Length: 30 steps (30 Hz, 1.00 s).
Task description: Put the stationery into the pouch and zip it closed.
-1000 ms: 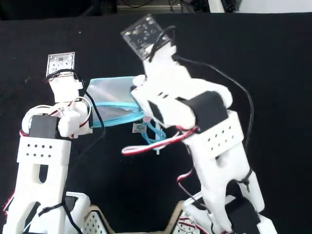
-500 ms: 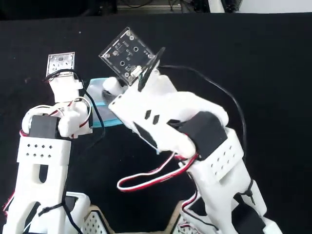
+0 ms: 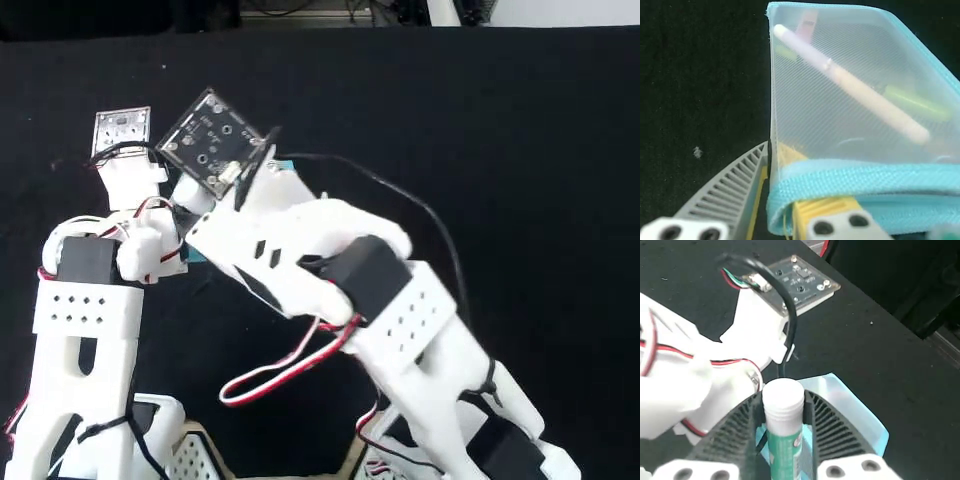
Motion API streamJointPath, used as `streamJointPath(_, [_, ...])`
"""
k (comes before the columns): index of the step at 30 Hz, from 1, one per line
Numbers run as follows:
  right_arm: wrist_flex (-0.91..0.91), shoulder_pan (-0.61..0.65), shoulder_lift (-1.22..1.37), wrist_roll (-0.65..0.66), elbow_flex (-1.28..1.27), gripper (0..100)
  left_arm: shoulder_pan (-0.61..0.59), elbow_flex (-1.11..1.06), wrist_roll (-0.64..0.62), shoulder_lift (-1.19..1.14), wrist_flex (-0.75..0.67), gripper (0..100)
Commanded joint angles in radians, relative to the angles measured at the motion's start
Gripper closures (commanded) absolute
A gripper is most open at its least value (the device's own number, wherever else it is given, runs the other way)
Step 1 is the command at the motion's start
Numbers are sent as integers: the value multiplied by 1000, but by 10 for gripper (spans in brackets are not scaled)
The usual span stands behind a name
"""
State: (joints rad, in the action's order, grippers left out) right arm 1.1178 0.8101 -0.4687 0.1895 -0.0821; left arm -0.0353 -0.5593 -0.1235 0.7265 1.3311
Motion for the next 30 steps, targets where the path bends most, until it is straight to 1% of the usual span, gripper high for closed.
streamJointPath(1, [-81, 12, -44, -3, -25, 987, -7, -5, -2, -6, 2, 967])
streamJointPath(7, [-83, 11, -53, -3, -39, 987, -7, -5, -2, -6, 2, 967])
streamJointPath(13, [-98, 6, -170, -3, -104, 987, -7, -5, -2, -6, 2, 967])
streamJointPath(16, [-163, 6, -236, -3, -182, 987, -7, -5, -2, -6, 2, 967])
streamJointPath(21, [-361, 9, -309, -3, -361, 987, -7, -5, -2, -6, 2, 967])
streamJointPath(23, [-411, 8, -329, -3, -414, 987, -7, -5, -2, -6, 2, 967])
streamJointPath(26, [-414, 5, -357, 3, -456, 987, -7, -5, -2, -6, 2, 967])
streamJointPath(30, [-423, -43, -390, -2, -503, 987, -7, -5, -2, -6, 2, 967])
